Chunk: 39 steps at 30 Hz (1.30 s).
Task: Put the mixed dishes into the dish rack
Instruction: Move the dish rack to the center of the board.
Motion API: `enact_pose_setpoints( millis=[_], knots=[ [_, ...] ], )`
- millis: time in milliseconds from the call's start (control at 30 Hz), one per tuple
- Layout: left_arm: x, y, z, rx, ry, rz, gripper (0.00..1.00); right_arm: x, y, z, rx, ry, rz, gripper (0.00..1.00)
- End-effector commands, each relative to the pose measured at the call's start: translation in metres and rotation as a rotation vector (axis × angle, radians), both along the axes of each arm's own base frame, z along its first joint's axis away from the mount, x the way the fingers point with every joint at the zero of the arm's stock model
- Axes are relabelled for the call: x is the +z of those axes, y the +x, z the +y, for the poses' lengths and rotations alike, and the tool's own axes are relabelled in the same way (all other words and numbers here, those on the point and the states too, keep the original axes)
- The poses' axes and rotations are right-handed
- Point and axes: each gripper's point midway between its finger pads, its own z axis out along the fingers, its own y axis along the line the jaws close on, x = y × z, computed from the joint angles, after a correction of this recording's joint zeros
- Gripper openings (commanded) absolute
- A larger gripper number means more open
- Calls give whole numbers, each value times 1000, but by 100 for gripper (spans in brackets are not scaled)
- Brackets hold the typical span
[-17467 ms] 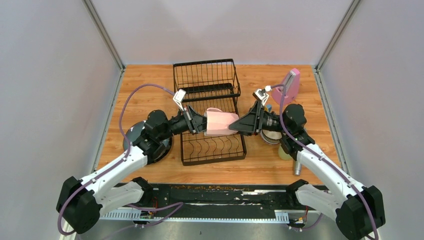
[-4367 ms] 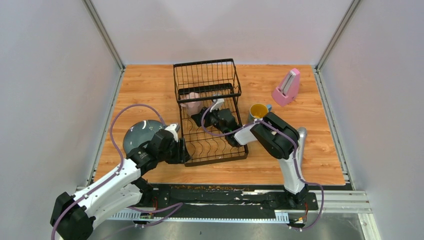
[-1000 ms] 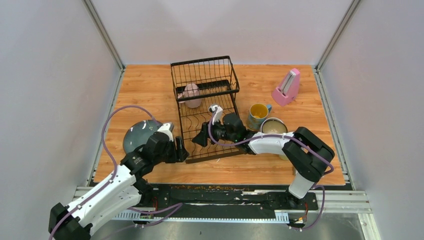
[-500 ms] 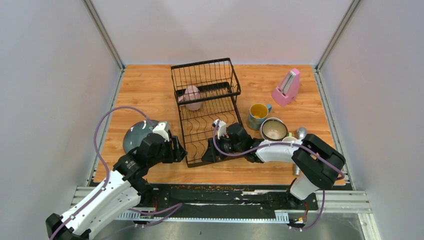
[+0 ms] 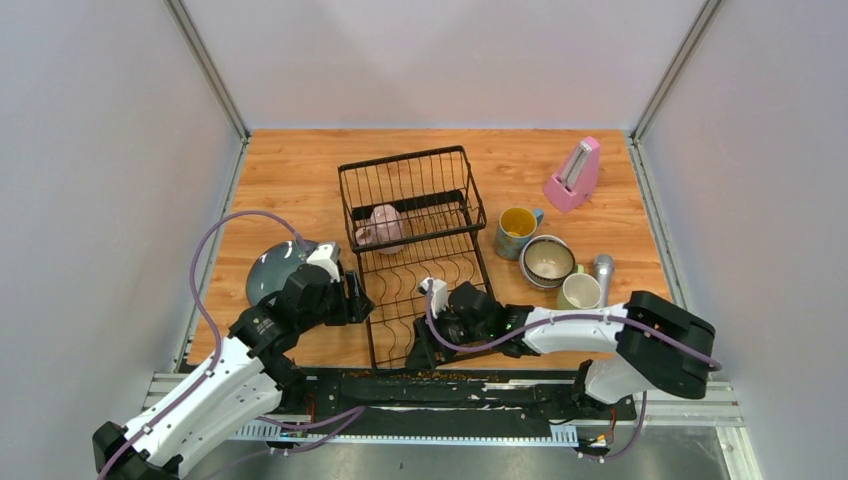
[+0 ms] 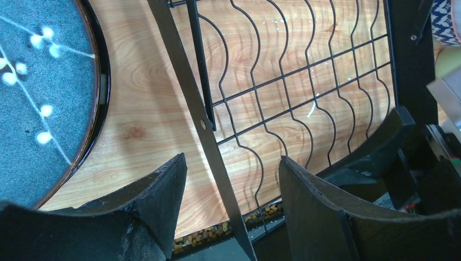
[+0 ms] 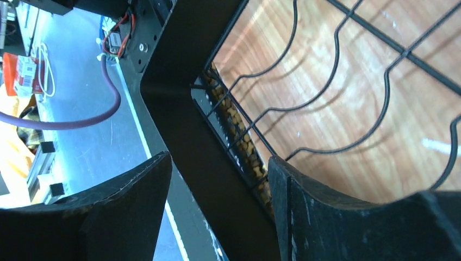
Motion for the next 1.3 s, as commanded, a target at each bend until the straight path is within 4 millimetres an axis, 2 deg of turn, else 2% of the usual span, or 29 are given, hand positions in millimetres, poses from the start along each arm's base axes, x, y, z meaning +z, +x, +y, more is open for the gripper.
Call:
enact_pose_setpoints(
  millis=[0,100,200,267,433,567,600,700,767,833,933,1033,1100,1133,1200,1233,1267],
  knots=[
    [19,7,-1,12,-15,-50,71,14,35,-12,-242,-19,-93,67],
    [19,7,1,18,-10,-50,71,37,70,-16,-436,34,-158,66],
    [19,6,3,23,0,-51,71,61,95,-16,-565,126,-223,60],
    [20,6,4,25,3,-51,70,69,108,-18,-652,148,-226,61],
    [22,5,5,29,-6,-55,70,69,126,-31,-766,60,-260,58],
    [26,4,1,14,-35,-69,71,83,117,-53,-724,46,-331,60],
    [27,4,-1,7,-49,-80,71,92,112,-60,-717,66,-337,61],
    [32,5,-10,-23,-94,-101,71,103,96,-86,-716,84,-323,63],
    [34,6,-14,-38,-110,-111,72,100,93,-117,-811,55,-290,63],
    [38,3,-21,-79,-134,-119,73,106,95,-150,-942,56,-276,63],
    [42,3,-25,-103,-146,-123,76,130,102,-197,-1093,70,-355,65],
    [47,5,-28,-109,-155,-134,81,167,109,-237,-1215,76,-449,67],
    [49,5,-29,-112,-164,-139,84,187,115,-252,-1252,47,-523,73],
    [50,6,-30,-112,-168,-143,89,193,120,-256,-1259,9,-559,74],
    [50,7,-31,-108,-173,-143,98,198,133,-263,-1263,-108,-623,77],
    [50,7,-31,-108,-175,-140,99,201,140,-266,-1255,-165,-638,78],
    [51,7,-32,-106,-177,-139,100,195,149,-268,-1253,-220,-616,78]
  ],
)
